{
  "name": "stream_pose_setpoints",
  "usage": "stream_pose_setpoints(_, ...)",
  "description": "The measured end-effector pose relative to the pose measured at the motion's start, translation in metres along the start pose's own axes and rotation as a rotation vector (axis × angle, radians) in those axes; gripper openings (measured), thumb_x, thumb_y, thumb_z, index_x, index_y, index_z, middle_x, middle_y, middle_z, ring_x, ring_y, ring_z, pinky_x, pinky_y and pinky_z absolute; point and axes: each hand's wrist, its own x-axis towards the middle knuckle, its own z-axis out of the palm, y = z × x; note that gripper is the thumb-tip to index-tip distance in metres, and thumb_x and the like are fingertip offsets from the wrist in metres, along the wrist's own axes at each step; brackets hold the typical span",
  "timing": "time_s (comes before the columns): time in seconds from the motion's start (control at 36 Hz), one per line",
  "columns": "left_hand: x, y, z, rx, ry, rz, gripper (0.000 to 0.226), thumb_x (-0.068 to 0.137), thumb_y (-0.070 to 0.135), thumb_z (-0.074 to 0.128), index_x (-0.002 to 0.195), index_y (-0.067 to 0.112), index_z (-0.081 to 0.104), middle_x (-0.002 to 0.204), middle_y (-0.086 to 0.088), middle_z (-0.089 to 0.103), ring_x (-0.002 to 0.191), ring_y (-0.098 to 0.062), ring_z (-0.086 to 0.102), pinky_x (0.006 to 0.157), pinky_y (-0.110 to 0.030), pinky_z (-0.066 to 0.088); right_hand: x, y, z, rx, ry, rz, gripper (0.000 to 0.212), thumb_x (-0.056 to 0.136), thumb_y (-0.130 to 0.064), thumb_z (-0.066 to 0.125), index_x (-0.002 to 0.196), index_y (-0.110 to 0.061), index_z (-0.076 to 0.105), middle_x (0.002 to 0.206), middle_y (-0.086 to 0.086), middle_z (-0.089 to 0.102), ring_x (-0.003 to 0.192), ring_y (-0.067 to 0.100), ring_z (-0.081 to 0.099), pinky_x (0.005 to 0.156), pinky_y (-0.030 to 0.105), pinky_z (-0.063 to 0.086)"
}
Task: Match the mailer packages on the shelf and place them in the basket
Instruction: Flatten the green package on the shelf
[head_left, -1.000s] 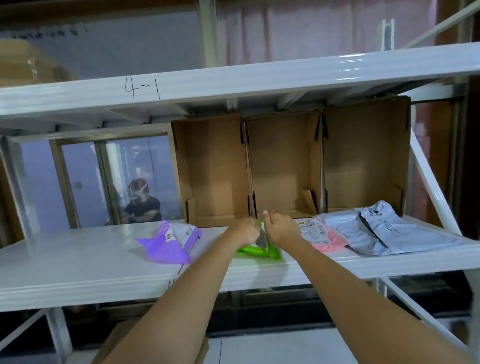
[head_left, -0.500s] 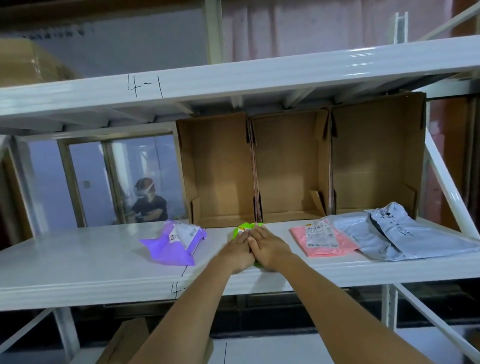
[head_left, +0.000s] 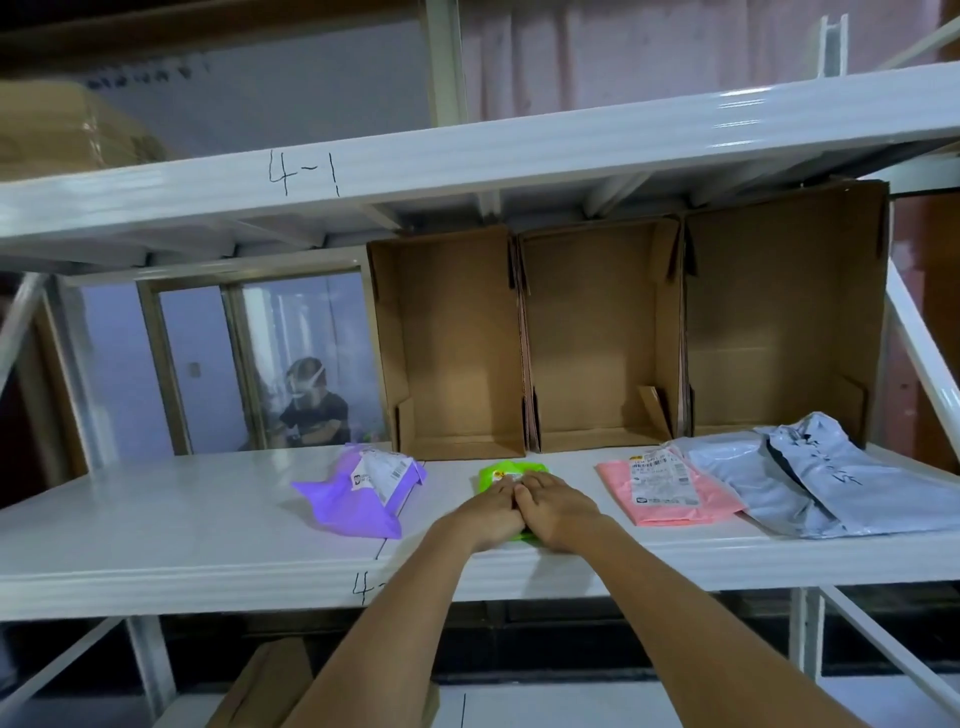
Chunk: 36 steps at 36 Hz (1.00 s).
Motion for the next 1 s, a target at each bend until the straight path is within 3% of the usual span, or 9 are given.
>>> stream_pose_setpoints(0.11, 0.002, -0.003, -0.009, -0.140, 0.002, -0.113, 0.055, 0.100, 0.036, 0.031, 0.152, 0.022, 0.023, 0.158, -0.003, 0.025, 0.142, -0.022, 0.028, 0.118, -0.034, 0.020, 0.001, 0.000, -0.001, -0.009, -0.021, -0.007, 0.050, 0.104, -0.036, 0.014, 0.147, -0.018, 0.033, 0.154, 0.008, 0.031, 0.142, 0.024, 0.024, 0.116, 0.041, 0.025)
stream_pose_setpoints(0.22, 0.005, -0.005, -0.017, -0.125, 0.104, -0.058, 0.040, 0.095, 0.029, 0.038, 0.120, 0.011, 0.063, 0.135, -0.010, 0.055, 0.126, -0.027, 0.048, 0.107, -0.035, 0.037, 0.001, 0.001, -0.005, -0.007, -0.006, 0.006, 0.053, 0.102, -0.041, 0.017, 0.139, -0.014, 0.045, 0.145, 0.010, 0.040, 0.133, 0.027, 0.035, 0.109, 0.041, 0.032)
stream_pose_setpoints(0.28, 0.005, -0.002, -0.019, -0.006, 0.157, -0.039, 0.037, 0.100, 0.019, 0.032, 0.119, 0.005, 0.061, 0.131, -0.013, 0.056, 0.124, -0.030, 0.049, 0.102, -0.035, 0.038, 0.003, -0.001, -0.012, 0.003, 0.005, 0.035, 0.052, 0.101, -0.041, 0.020, 0.130, -0.011, 0.052, 0.137, 0.011, 0.047, 0.126, 0.027, 0.041, 0.103, 0.041, 0.037)
stream_pose_setpoints(0.36, 0.009, 0.001, -0.016, 0.035, 0.343, -0.017, 0.040, 0.094, 0.028, 0.031, 0.109, 0.005, 0.060, 0.121, -0.016, 0.059, 0.114, -0.033, 0.054, 0.093, -0.038, 0.044, 0.006, -0.005, -0.026, -0.027, 0.048, 0.084, 0.044, 0.100, -0.035, 0.029, 0.123, -0.010, 0.057, 0.131, 0.012, 0.052, 0.122, 0.029, 0.047, 0.097, 0.038, 0.039)
stream_pose_setpoints(0.42, 0.010, 0.004, -0.015, 0.065, 0.405, -0.024, 0.034, 0.095, 0.021, 0.035, 0.118, 0.007, 0.055, 0.126, -0.013, 0.054, 0.115, -0.032, 0.051, 0.093, -0.037, 0.044, 0.010, -0.008, -0.031, -0.059, 0.101, 0.099, 0.040, 0.100, -0.030, 0.032, 0.126, -0.011, 0.055, 0.134, 0.010, 0.050, 0.124, 0.029, 0.047, 0.098, 0.035, 0.038)
stream_pose_setpoints(0.53, 0.017, 0.000, -0.007, 0.123, 0.298, -0.019, 0.058, 0.097, 0.021, 0.043, 0.149, 0.005, 0.023, 0.156, -0.011, 0.023, 0.143, -0.025, 0.024, 0.116, -0.033, 0.023, 0.017, -0.011, -0.022, -0.087, 0.197, 0.064, 0.041, 0.101, -0.026, 0.030, 0.137, -0.011, 0.043, 0.142, 0.007, 0.044, 0.130, 0.025, 0.042, 0.100, 0.035, 0.037)
stream_pose_setpoints(0.61, 0.024, -0.009, 0.001, 0.144, 0.216, -0.029, 0.066, 0.101, 0.029, 0.034, 0.153, 0.007, 0.002, 0.162, -0.007, -0.003, 0.149, -0.019, 0.001, 0.121, -0.035, 0.007, 0.018, -0.004, -0.008, -0.029, 0.209, 0.034, 0.049, 0.104, -0.028, 0.025, 0.149, -0.010, 0.031, 0.155, 0.005, 0.032, 0.143, 0.018, 0.027, 0.111, 0.032, 0.030)
stream_pose_setpoints(0.78, 0.031, -0.017, 0.007, 0.136, 0.147, -0.049, 0.059, 0.102, 0.035, 0.016, 0.154, 0.015, -0.001, 0.161, -0.005, -0.008, 0.149, -0.016, -0.005, 0.122, -0.037, 0.004, 0.017, 0.001, 0.001, 0.038, 0.152, 0.023, 0.054, 0.106, -0.033, 0.015, 0.153, -0.008, 0.021, 0.163, 0.002, 0.011, 0.150, 0.011, 0.005, 0.121, 0.027, 0.010)
stream_pose_setpoints(1.0, 0.029, -0.012, 0.001, 0.088, 0.130, -0.048, 0.057, 0.101, 0.034, 0.017, 0.154, 0.014, 0.010, 0.162, -0.003, 0.006, 0.149, -0.014, 0.006, 0.121, -0.037, 0.008, 0.019, 0.002, 0.002, 0.088, 0.078, 0.051, 0.053, 0.105, -0.035, 0.011, 0.153, -0.018, 0.026, 0.162, -0.002, 0.016, 0.149, 0.010, 0.009, 0.118, 0.026, 0.013)
